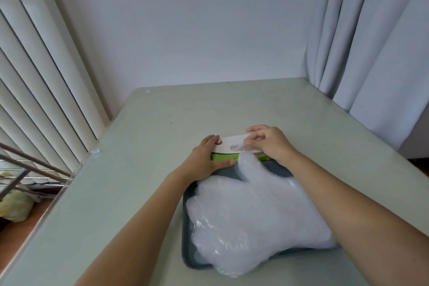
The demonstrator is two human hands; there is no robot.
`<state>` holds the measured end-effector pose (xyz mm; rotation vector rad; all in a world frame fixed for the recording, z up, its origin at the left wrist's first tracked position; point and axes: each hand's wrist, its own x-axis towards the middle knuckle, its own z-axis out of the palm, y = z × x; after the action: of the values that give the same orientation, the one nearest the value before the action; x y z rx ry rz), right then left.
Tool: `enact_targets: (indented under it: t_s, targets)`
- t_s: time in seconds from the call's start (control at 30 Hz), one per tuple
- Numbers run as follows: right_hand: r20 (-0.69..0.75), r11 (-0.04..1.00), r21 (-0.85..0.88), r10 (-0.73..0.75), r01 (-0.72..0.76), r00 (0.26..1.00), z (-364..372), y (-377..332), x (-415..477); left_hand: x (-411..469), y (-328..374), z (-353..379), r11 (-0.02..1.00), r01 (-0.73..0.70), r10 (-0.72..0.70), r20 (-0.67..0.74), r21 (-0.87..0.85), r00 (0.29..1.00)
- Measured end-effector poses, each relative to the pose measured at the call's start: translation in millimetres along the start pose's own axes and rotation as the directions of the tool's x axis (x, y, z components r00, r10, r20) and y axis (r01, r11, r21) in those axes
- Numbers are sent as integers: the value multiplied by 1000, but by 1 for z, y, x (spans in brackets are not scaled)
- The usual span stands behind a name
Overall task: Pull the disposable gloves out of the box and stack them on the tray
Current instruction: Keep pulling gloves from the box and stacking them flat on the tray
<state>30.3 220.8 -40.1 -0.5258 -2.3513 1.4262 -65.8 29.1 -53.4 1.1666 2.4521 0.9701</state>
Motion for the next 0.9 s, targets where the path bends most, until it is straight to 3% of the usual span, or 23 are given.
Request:
enact_targets:
  t_s: [0.13, 0.27, 0.4, 0.5, 0.6, 0.7, 0.8, 0.9]
  targets:
    - [-64, 935, 345, 118, -89, 991, -5, 2, 3, -1, 0, 1, 1000, -2, 2, -6, 1, 1000]
    - [-31, 654, 741, 263, -154, 964, -14, -5, 3, -3, 0, 0, 1000, 16, -16, -2, -5, 1000]
    - [49, 406, 900, 261, -156, 964, -32, -12, -7, -3, 0, -3, 1000, 24, -24, -2, -19, 1000]
    - [49, 201, 976, 157, -81, 986, -55, -23, -15, -1, 3, -4, 998, 52, -51, 25, -22, 998]
    - [0, 80, 997, 35, -2, 999, -77, -43, -27, -1, 9, -9, 997, 75, -76, 62, 25, 995]
    - [-25, 108, 994, -50, 30, 998, -86, -66, -44, -4, 28, -20, 997, 74, -76, 51, 37, 996]
    - [-1, 232, 973, -81, 20, 997, -82, -82, -60, -16, 64, -34, 953, -21, 0, -71, -303, 997]
    - [24, 218, 976, -66, -9, 998, -73, -89, -73, -39, 111, -41, 881, -211, 184, -103, -424, 977]
